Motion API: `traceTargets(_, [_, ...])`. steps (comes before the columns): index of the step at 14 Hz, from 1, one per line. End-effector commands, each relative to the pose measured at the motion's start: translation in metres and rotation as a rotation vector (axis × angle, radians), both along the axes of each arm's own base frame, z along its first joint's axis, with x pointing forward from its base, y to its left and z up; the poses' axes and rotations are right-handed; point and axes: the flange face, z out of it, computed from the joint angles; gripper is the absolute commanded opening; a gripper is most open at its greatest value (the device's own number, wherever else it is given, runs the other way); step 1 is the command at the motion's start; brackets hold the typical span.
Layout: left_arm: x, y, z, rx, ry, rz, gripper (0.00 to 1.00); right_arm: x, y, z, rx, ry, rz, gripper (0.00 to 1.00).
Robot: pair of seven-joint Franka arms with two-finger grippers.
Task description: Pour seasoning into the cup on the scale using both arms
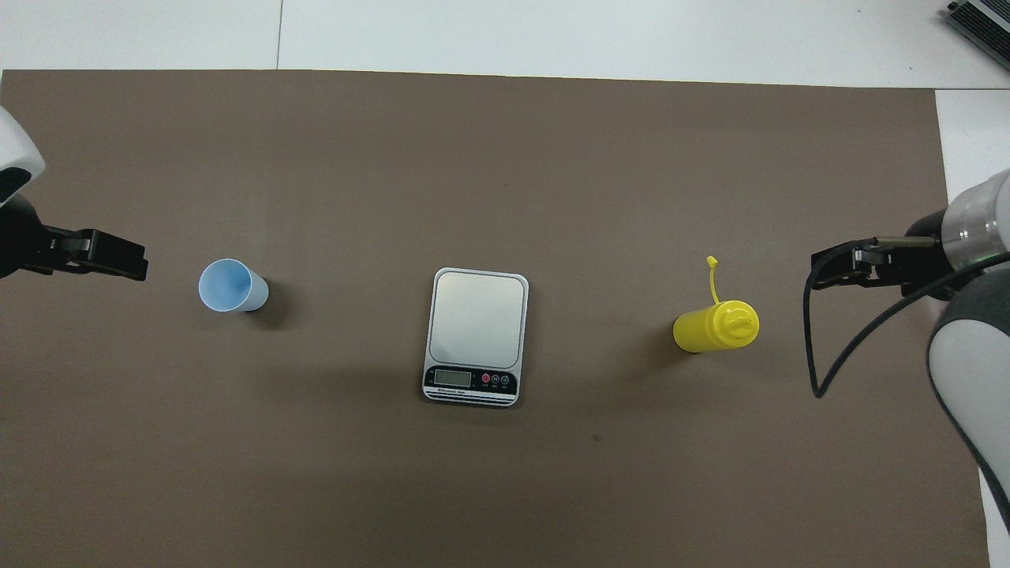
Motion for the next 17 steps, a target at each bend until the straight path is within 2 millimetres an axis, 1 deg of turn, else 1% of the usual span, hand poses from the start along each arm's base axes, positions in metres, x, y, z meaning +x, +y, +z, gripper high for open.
traceTargets(1, [-0.0031,0.0047,0.0043,0.000,-0.010,0.006,1.00,-0.0011,-0.0030,-0.0007,-0.002,0.003,-0.020,1.00])
traceTargets(2, [-0.0033,0.0064,0.0040,0.000,-0.007,0.010,1.00,-0.0009,-0.0030,-0.0006,-0.002,0.002,-0.020,1.00])
traceTargets(5, [-0.0052,-0.0006,0.0029,0.000,-0.010,0.000,1.00,-0.0011,-0.0030,-0.0007,-0.002,0.003,-0.020,1.00])
traceTargets(6, [-0.0102,0.0008,-0.0029,0.004,-0.001,0.001,1.00,-0.0008,-0.0029,-0.0005,-0.002,0.000,-0.020,1.00])
traceTargets(7, [-0.0127,0.0046,-0.0038,0.006,0.001,0.008,1.00,-0.0012,-0.0038,-0.0008,-0.002,0.005,-0.021,1.00])
traceTargets(11, [-0.0107,-0.0007,-0.0052,0.001,-0.017,0.017,1.00,-0.0011,-0.0038,-0.0007,-0.002,0.003,-0.021,1.00])
traceTargets(14, [-0.0102,0.0039,-0.0024,-0.001,-0.022,0.023,1.00,-0.0011,-0.0038,-0.0007,-0.002,0.003,-0.021,1.00])
traceTargets(17, [-0.0107,-0.0010,-0.0047,0.000,-0.022,0.016,1.00,-0.0011,-0.0030,-0.0007,-0.002,0.003,-0.020,1.00])
